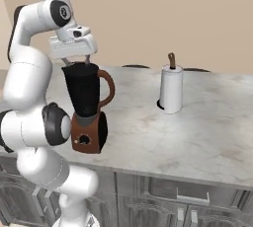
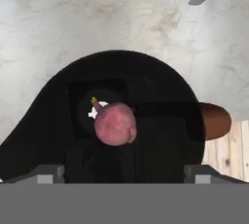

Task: Grab the onion and lemon wedge from the fridge, place them in the blender, close the lid, and turn on the blender to create a marinade.

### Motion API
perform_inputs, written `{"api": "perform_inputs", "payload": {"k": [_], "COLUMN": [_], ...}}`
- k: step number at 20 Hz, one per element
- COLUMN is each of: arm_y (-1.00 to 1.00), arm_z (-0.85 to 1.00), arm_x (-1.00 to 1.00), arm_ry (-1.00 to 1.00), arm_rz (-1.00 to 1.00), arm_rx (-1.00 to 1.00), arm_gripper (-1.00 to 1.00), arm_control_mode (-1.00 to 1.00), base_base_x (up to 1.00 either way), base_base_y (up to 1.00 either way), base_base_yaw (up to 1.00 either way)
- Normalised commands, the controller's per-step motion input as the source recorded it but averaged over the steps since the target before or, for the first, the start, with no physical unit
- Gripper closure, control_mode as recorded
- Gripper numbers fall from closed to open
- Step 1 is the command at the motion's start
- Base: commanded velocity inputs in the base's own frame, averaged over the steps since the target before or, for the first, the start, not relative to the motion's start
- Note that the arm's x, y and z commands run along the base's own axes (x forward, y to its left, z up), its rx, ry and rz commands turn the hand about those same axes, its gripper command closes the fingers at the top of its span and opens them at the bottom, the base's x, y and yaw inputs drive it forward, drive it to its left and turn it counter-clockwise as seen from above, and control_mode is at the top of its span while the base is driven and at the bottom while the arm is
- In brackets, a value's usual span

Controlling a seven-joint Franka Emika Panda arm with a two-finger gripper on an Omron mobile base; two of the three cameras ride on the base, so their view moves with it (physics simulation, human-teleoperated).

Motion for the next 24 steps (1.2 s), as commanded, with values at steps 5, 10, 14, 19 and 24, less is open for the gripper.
{"api": "perform_inputs", "payload": {"k": [5,10,14,19,24], "arm_y": [-0.59,-0.78,-0.55,-0.08,0.01], "arm_z": [0.00,0.00,-0.11,-0.17,0.00], "arm_x": [-1.00,-1.00,-1.00,-0.90,-0.01], "arm_ry": [-0.06,-0.12,-0.46,-0.49,0.00], "arm_rz": [0.00,0.00,0.04,0.09,0.02], "arm_rx": [0.14,0.19,0.09,-0.02,-0.06], "arm_gripper": [-1.00,-1.00,-1.00,-1.00,-1.00], "arm_control_mode": [-1.00,-1.00,-1.00,-1.00,-1.00], "base_base_x": [0.00,0.00,0.00,0.00,0.00], "base_base_y": [0.00,0.00,0.00,0.00,0.00], "base_base_yaw": [0.00,0.00,0.00,0.00,0.00]}}
